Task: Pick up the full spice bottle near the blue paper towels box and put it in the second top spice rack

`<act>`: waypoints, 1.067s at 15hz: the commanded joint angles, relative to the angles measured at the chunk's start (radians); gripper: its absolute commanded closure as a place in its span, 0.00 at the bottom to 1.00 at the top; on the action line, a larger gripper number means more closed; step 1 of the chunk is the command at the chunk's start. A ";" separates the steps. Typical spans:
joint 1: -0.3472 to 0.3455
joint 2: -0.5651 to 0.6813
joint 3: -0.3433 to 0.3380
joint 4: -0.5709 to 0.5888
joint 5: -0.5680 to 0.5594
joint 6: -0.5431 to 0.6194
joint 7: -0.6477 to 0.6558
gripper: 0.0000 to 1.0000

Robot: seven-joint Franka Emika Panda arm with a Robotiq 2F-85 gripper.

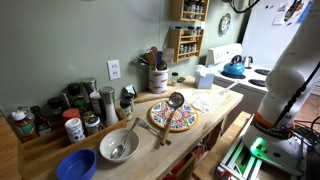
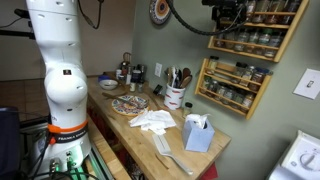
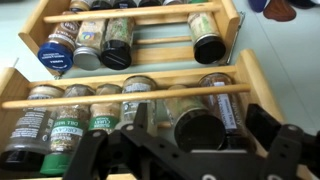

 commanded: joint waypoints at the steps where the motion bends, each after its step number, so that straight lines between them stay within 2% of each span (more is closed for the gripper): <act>1: -0.015 -0.048 -0.006 -0.020 0.015 -0.086 -0.001 0.00; 2: -0.016 -0.052 -0.007 -0.024 0.014 -0.099 0.004 0.12; 3: -0.015 -0.057 -0.007 -0.032 0.014 -0.100 0.005 0.28; 11: -0.005 -0.052 0.015 -0.103 0.023 0.067 0.044 0.89; 13: -0.005 -0.051 0.020 -0.125 0.021 0.105 0.052 1.00; 16: -0.003 -0.053 0.024 -0.150 0.038 0.160 0.069 1.00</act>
